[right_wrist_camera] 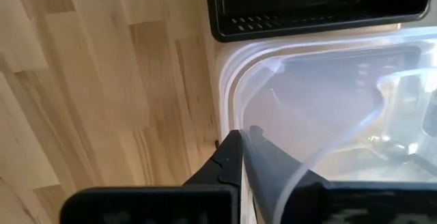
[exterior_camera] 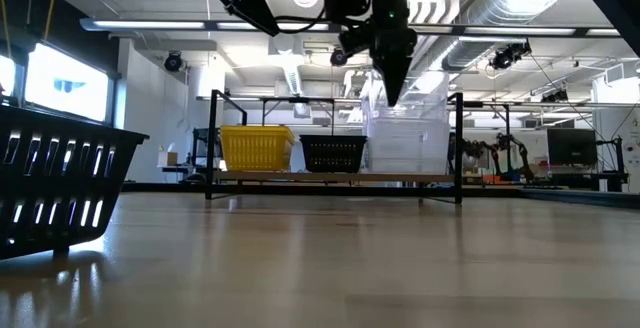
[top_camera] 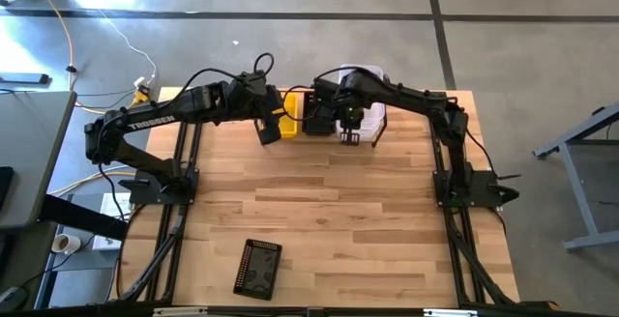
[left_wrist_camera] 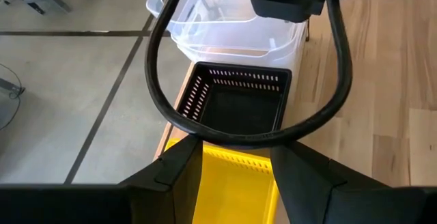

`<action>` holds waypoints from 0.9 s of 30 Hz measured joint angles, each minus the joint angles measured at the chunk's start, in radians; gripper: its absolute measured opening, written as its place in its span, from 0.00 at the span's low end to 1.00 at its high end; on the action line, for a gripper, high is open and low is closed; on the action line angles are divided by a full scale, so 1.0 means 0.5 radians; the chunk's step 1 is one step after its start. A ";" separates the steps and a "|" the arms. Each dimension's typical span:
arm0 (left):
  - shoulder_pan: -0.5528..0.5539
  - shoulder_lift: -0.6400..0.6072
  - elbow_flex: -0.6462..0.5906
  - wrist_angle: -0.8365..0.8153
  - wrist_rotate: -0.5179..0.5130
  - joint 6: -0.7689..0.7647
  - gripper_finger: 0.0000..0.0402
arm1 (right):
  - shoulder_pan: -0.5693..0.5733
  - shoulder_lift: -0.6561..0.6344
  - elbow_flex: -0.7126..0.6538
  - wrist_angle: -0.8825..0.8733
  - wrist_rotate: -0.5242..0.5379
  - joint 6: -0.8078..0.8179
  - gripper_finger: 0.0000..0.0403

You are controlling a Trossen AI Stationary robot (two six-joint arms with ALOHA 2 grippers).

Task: Stack baskets on shelf by color
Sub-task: Stack the transparent bin on top of the transparent bin on the shelf, then stack the black bin on top of the black bin on the shelf

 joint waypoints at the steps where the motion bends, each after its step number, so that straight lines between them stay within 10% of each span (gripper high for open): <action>1: 0.000 0.000 0.000 -0.001 0.000 0.000 0.39 | 0.000 0.000 0.000 -0.007 -0.003 0.000 0.00; 27: -0.006 0.000 0.002 0.001 0.002 0.000 0.39 | 0.000 -0.112 0.000 -0.086 -0.009 0.213 0.31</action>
